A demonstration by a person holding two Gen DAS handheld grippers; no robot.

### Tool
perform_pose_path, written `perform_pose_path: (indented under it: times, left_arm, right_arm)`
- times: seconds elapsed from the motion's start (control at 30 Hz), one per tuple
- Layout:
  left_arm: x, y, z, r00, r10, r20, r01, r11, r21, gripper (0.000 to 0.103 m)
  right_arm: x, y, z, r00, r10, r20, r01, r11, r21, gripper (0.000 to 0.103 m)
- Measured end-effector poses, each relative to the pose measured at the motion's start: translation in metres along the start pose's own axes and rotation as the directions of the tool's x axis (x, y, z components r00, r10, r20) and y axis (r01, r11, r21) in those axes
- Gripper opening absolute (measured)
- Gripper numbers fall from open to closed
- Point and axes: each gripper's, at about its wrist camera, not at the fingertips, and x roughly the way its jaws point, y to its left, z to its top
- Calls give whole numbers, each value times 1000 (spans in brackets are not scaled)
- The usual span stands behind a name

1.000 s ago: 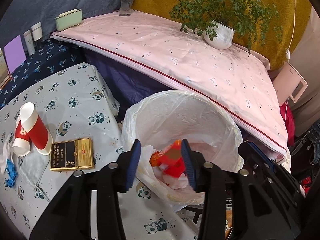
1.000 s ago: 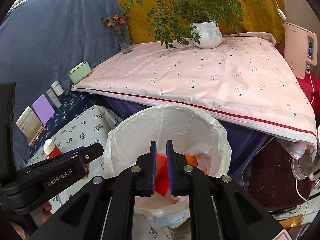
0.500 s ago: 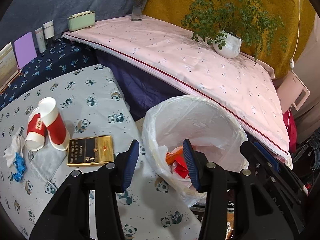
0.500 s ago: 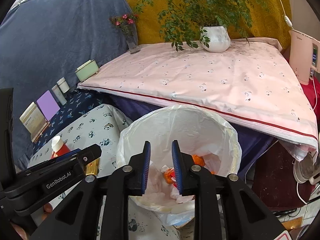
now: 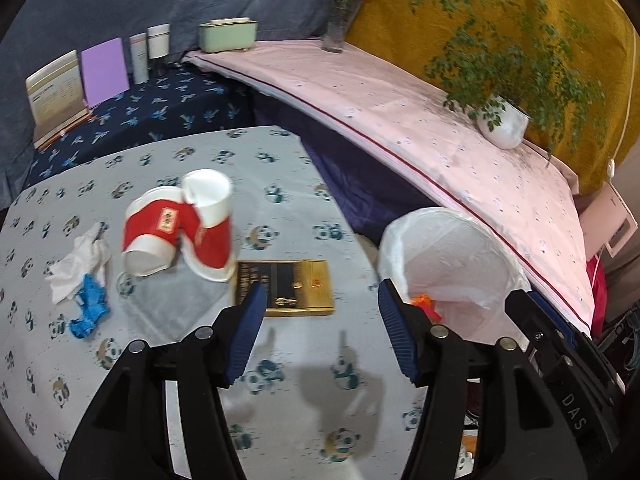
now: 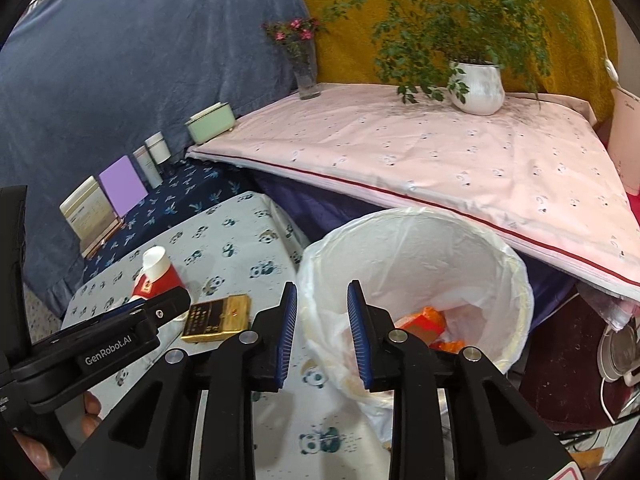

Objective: Collect trash
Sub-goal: 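Move both tools back over the table toward the blue tape measure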

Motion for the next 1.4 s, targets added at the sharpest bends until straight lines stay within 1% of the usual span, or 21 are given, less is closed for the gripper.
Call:
perform_pose_path:
  times: [0.27,0.47,0.57,0.8,0.93,1.07,1.3,1.4]
  left_arm:
    - [-13,64,-12,997,79,-4,-79,993,-82,55]
    - [-22,116,-26,989,146,-16,-146,979,-144,55]
    - [-28,136,-32,983,185,-12,-185,971,-153,55]
    - [-26,178,-46,975,219,-44,-223,958,-178,55]
    - [-16,198,-50,973,217,-71,-227,953,-199,55]
    - [-5,210,-52,974,205,-94,-220,953,-209,55]
    - [19,220,-50,976,171,-133,-196,959,-205,54]
    - [28,221,-49,976,158,-147,-185,963,-197,48]
  right_arm:
    - [4,47,-8,998,50,-28,-52,996,-68,26]
    - [10,83,-17,995,86,-58,-93,989,-113,26]
    - [14,101,-23,992,104,-75,-113,984,-138,26]
    - [24,140,-36,985,132,-114,-152,970,-192,26]
    - [31,155,-42,980,143,-137,-169,964,-204,26]
    - [40,170,-46,977,141,-158,-175,959,-225,26]
    - [62,188,-51,971,135,-196,-181,954,-240,26]
    - [70,194,-53,969,133,-208,-183,953,-243,26]
